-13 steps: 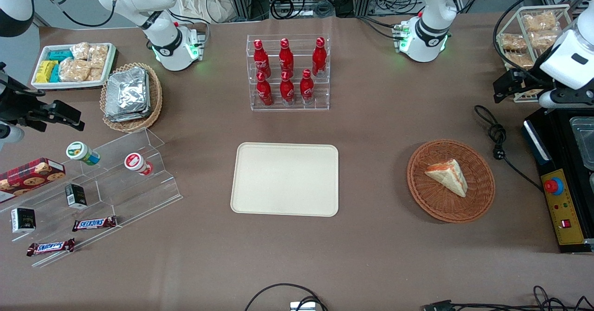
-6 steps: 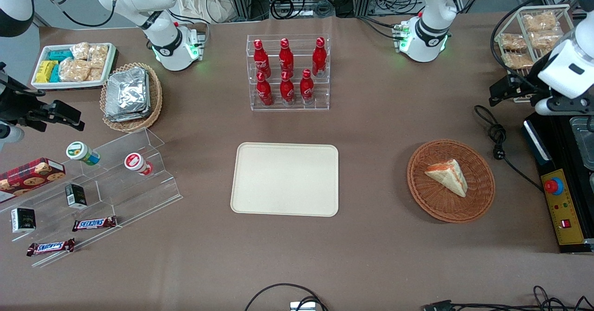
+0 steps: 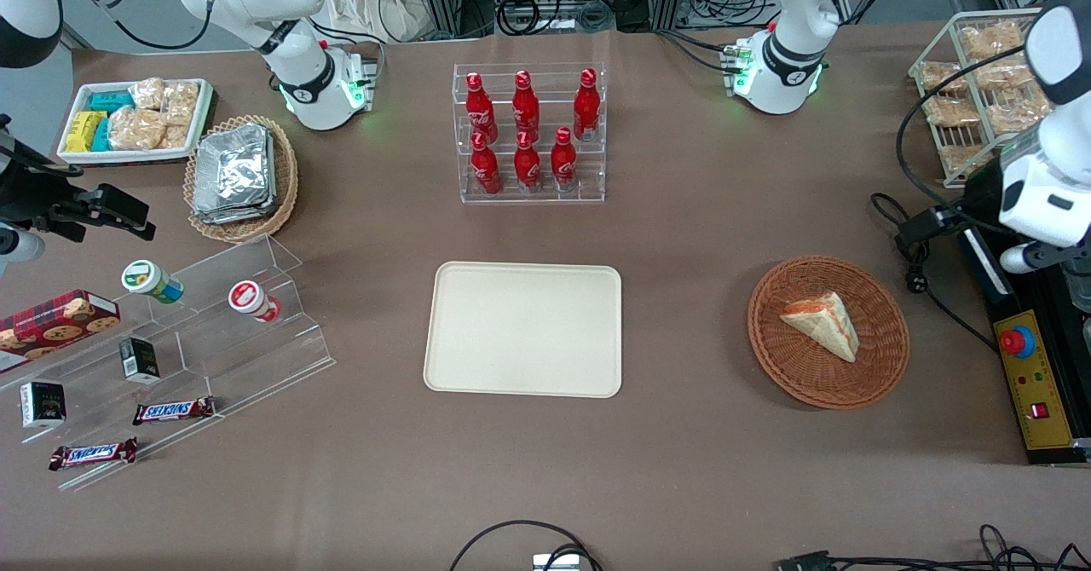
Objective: Place sandwich from basket to tray
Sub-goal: 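Move the left gripper over the wicker basket holding the sandwich, then lower the open left gripper around the wrapped sandwich in the basket, then close the left gripper on the sandwich and lift it from the basket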
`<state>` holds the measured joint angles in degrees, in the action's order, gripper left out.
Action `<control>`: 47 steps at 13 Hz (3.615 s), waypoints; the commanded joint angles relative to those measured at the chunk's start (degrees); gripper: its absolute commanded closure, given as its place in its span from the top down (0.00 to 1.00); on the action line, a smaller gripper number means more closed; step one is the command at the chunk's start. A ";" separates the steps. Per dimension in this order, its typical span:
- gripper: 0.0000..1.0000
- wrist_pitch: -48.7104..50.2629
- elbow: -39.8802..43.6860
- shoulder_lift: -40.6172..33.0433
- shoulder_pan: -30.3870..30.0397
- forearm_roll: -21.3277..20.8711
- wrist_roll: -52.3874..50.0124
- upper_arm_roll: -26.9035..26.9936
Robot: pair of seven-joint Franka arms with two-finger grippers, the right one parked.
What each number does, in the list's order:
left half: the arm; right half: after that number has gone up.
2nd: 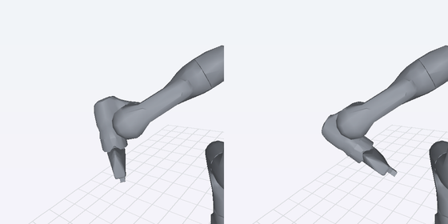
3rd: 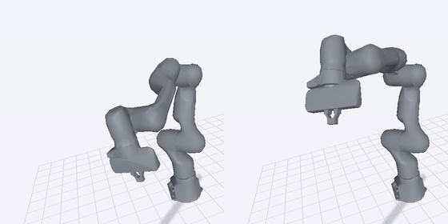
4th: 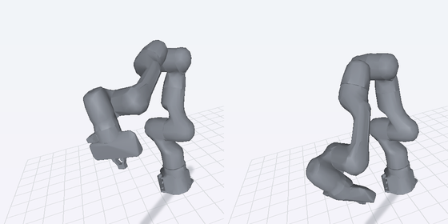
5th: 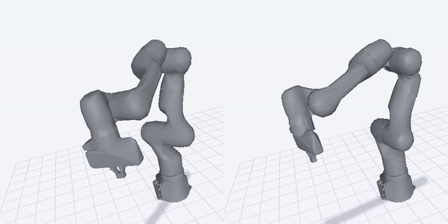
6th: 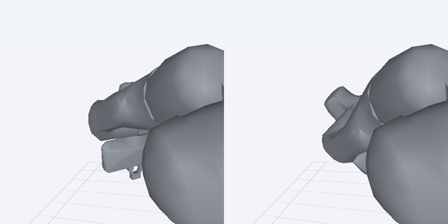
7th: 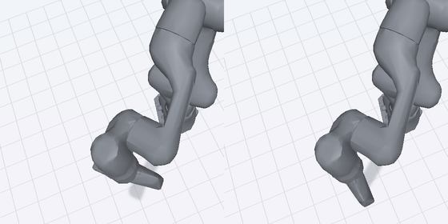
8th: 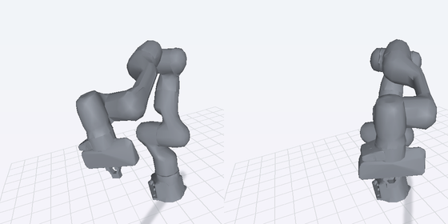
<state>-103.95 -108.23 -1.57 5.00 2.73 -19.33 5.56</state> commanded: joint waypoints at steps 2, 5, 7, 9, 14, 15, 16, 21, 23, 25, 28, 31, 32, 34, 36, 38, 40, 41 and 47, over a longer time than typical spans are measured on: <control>1.00 -15.60 -12.23 0.60 0.63 0.35 -11.56 -0.02; 1.00 -24.26 -15.34 5.86 1.59 0.26 -18.44 -0.46; 1.00 -28.13 -15.78 9.12 1.51 0.26 -20.12 -0.63; 1.00 -30.51 -15.78 11.67 1.59 0.26 -22.84 -0.63; 1.00 -35.79 -15.78 16.51 1.59 0.70 -26.19 -1.16; 1.00 -36.66 -15.78 17.03 1.59 0.79 -26.19 -1.16; 1.00 -37.63 -15.78 17.65 1.59 0.87 -26.45 -1.42; 0.69 -40.80 -15.43 19.94 1.59 0.87 -31.46 -2.65; 0.29 -40.80 -15.26 19.94 1.50 0.79 -31.55 -2.65; 0.07 -40.80 -15.17 19.85 1.42 0.53 -31.38 -2.65; 0.00 -39.84 -14.64 17.49 1.33 0.52 -31.11 -2.74; 0.00 -29.24 -10.80 13.01 1.33 0.52 -30.85 -2.83; 0.00 -24.76 -8.25 11.95 1.33 0.35 -30.68 -3.09; 0.00 -14.49 -1.06 10.71 1.07 -0.09 -30.24 -4.76; 0.00 -4.29 8.42 11.32 0.98 -0.18 -29.89 -6.60; 0.00 2.15 14.86 11.59 0.98 -1.49 -26.13 -8.88; 0.00 7.07 18.48 11.07 0.98 -4.55 -20.77 -11.87; 0.00 9.19 19.89 10.98 0.89 -6.40 -17.26 -13.62; 0.00 13.69 26.67 12.47 0.80 -7.13 -9.23 -21.10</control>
<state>-91.73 -84.27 8.85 6.06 -4.84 -29.61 -13.33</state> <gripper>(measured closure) 0.841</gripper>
